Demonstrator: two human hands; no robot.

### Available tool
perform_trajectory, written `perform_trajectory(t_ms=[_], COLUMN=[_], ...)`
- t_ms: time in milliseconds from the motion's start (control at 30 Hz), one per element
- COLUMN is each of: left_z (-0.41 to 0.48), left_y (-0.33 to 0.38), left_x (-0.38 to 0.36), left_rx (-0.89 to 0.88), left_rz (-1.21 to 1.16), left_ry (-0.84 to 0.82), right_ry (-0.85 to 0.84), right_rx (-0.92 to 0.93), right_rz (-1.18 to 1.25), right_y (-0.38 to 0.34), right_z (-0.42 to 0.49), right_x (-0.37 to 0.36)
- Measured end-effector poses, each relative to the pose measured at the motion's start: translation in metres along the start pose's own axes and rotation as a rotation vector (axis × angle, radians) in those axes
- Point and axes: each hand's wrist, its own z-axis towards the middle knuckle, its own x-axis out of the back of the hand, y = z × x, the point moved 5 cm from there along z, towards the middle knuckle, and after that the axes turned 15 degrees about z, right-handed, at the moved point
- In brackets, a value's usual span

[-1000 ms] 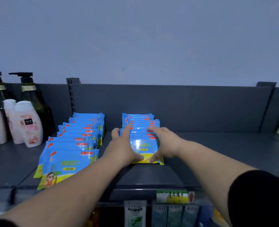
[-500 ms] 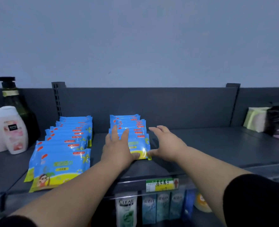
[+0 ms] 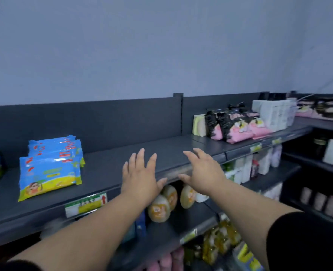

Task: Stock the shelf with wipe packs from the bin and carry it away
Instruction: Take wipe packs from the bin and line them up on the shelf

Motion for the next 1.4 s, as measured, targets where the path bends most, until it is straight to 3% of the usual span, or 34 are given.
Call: perform_trajectory(t_ms=[333,567,933,1133,1400], left_z=[-0.063,-0.094,-0.057,-0.004,0.014], left_y=[0.252,0.365,0.437,0.455,0.492], left_x=[0.009,-0.01,-0.141,-0.238,-0.344], left_rx=[-0.255,-0.417,-0.568,-0.67,-0.771], left_rz=[-0.112,-0.132,-0.106,-0.084,-0.04], left_ry=[-0.068,-0.143,-0.264,-0.427,-0.549], right_ry=[0.05,0.055,-0.062,-0.139,-0.22], right_rx=[-0.326,-0.516,-0.855,-1.071,-1.191], right_rz=[-0.101,-0.092,-0.026,0.029,0.149], right_y=[0.218,0.318,0.433,0.483,0.536], right_z=[-0.159,-0.24,-0.259,-0.236,-0.221], right_x=[0.11,0.132,0.047,-0.028,-0.124])
